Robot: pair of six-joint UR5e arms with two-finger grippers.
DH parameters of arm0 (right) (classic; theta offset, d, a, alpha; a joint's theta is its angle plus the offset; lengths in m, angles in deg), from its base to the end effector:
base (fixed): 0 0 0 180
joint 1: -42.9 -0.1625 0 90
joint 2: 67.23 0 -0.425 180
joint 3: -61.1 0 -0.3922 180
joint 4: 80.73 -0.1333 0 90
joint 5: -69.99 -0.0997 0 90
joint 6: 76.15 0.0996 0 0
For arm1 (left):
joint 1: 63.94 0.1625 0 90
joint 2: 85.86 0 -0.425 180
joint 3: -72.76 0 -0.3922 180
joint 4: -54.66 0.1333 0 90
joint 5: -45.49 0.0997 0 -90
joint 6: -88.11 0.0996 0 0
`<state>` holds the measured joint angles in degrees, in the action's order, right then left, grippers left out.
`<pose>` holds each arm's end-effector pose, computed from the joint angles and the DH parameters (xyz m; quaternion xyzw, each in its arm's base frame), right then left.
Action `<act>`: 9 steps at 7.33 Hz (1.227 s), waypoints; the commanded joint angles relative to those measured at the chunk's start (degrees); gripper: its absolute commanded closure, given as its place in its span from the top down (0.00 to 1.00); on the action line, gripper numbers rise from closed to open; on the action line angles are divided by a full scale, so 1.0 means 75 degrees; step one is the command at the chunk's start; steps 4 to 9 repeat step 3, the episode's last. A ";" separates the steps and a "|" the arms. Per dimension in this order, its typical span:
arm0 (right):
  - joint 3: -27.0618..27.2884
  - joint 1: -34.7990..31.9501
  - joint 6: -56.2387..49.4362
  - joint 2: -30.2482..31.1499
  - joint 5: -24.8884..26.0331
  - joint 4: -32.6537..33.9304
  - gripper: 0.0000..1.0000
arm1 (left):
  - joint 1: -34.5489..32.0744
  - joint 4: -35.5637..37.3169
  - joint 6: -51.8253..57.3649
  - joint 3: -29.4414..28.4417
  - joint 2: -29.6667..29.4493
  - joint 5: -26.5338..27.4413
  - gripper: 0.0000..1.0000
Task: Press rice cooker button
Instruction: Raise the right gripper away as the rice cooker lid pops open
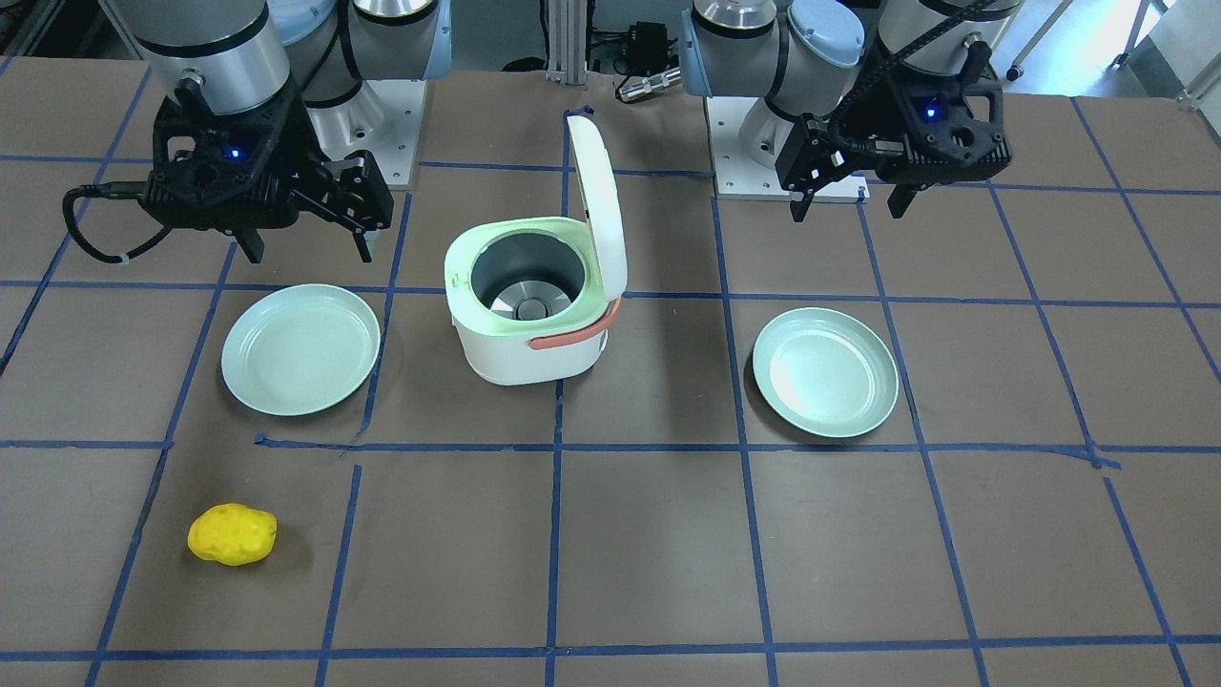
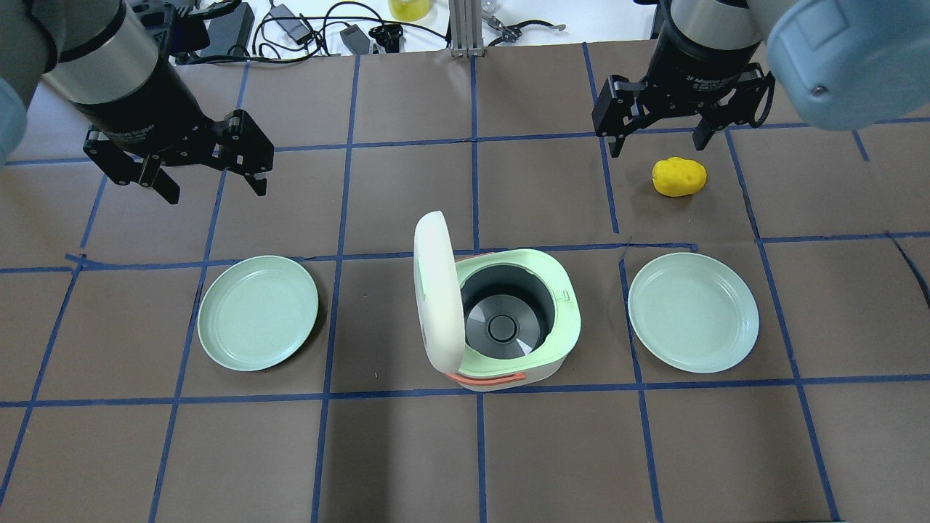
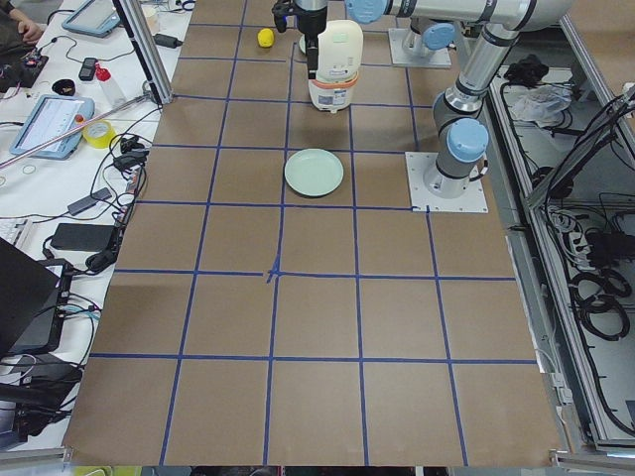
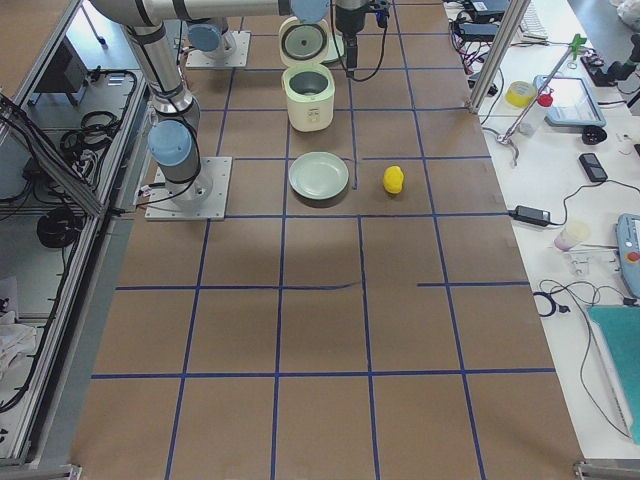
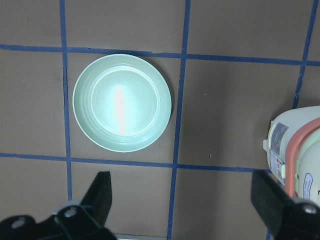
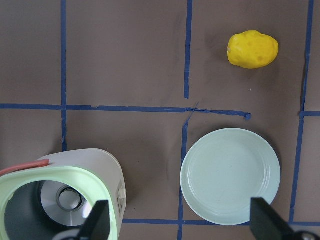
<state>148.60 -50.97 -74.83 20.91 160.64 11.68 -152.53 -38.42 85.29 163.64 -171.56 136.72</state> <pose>0.1663 -0.5007 0.4975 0.0221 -0.9994 0.0268 0.0045 -0.1198 -0.4630 0.5107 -0.0369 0.9993 -0.0031 0.0107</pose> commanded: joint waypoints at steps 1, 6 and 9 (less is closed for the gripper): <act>-0.0006 0.0024 -0.0012 0.0002 0.0030 0.0019 1.00 | 0.0000 0.0000 0.0001 0.0000 0.0000 0.0000 1.00; 0.0006 0.0012 0.0047 0.0002 0.0100 0.0124 1.00 | 0.0000 0.0000 0.0001 0.0000 0.0000 0.0000 1.00; 0.0006 0.0012 0.0047 0.0002 0.0100 0.0124 1.00 | 0.0000 0.0000 0.0001 0.0000 0.0000 0.0000 1.00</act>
